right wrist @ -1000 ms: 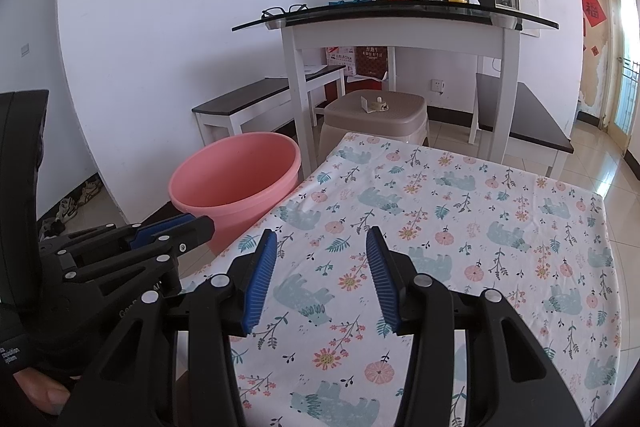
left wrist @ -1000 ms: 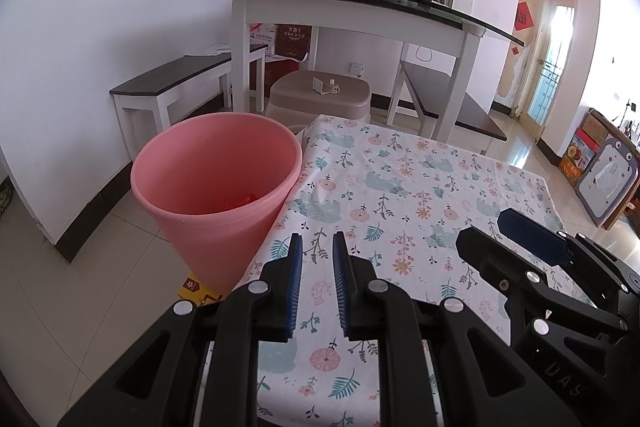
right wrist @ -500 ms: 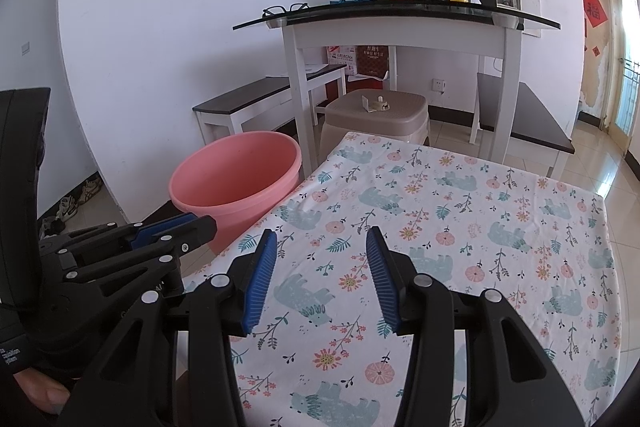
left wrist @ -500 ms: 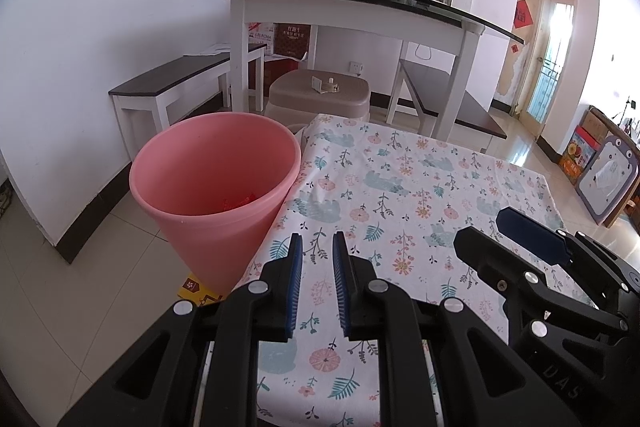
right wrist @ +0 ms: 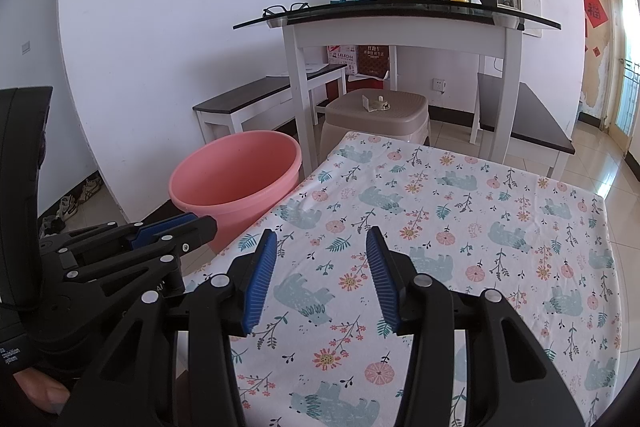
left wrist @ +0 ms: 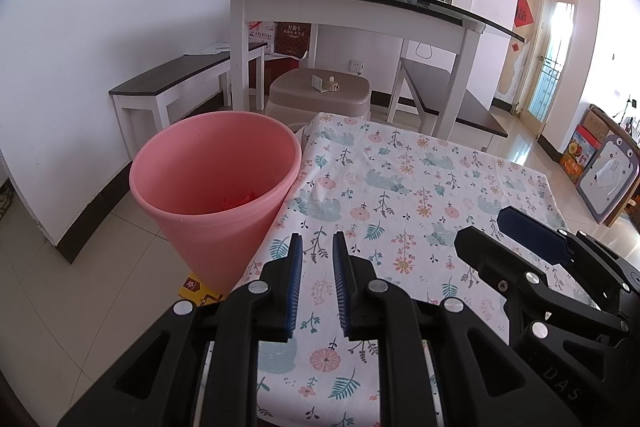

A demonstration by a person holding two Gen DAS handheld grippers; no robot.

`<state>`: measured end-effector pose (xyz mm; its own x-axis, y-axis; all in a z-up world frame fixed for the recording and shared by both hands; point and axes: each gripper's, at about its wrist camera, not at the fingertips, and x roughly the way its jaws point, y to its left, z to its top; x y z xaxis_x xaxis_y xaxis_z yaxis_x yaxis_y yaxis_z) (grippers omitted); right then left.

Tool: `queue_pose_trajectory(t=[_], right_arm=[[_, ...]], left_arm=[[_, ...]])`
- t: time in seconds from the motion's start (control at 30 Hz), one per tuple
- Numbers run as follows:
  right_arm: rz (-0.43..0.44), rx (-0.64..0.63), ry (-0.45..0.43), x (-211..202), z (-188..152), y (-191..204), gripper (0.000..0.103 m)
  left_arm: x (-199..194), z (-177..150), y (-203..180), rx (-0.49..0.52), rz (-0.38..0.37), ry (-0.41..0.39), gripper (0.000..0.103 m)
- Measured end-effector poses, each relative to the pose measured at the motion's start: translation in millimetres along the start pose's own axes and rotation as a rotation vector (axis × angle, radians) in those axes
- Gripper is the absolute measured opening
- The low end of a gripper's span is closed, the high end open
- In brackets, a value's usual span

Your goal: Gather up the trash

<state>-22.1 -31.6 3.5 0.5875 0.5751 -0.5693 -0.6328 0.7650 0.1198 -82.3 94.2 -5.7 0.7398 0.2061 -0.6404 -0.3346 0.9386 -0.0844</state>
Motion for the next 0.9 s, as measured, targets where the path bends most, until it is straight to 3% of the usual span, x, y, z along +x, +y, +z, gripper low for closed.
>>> queue_pose_trajectory(t=[0.9], right_arm=[[0.005, 0.011, 0.008, 5.0, -3.7, -7.4, 0.047]], left_arm=[[10.3, 0.5, -3.1, 0.008, 0.025, 0.017, 0.015]])
